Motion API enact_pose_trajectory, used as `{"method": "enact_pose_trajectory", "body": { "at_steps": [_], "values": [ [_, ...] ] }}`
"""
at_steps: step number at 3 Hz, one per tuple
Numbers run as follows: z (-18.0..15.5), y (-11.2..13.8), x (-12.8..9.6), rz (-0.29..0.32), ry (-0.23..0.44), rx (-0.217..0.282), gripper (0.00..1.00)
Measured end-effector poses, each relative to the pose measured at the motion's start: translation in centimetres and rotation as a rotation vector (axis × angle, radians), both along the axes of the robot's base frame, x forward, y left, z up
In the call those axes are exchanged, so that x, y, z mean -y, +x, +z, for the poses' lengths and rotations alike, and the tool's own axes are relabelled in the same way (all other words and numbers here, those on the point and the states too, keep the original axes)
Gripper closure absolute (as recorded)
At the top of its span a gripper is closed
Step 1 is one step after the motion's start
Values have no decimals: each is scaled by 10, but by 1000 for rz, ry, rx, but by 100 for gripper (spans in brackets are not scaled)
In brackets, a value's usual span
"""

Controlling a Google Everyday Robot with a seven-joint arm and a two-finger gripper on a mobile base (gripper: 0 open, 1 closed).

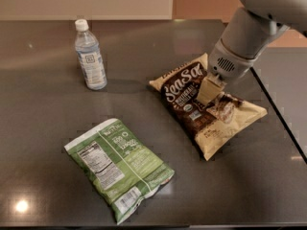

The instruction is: Move brown chip bag near blue plastic bottle

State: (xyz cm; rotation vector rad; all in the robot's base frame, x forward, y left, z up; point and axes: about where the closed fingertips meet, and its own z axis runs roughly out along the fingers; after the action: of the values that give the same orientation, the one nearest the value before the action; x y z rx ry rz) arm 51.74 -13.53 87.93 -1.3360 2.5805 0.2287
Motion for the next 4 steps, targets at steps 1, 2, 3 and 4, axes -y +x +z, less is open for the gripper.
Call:
{"method": "enact_pose_trajectory", "body": {
  "at_steps": [1, 2, 3, 4],
  "values": [
    [9, 11, -10, 27, 18, 8, 100],
    [19, 30, -22, 44, 32, 22, 100],
    [28, 51, -36, 62, 48, 39, 100],
    [35, 68, -55, 84, 68, 46, 100]
  ]
}}
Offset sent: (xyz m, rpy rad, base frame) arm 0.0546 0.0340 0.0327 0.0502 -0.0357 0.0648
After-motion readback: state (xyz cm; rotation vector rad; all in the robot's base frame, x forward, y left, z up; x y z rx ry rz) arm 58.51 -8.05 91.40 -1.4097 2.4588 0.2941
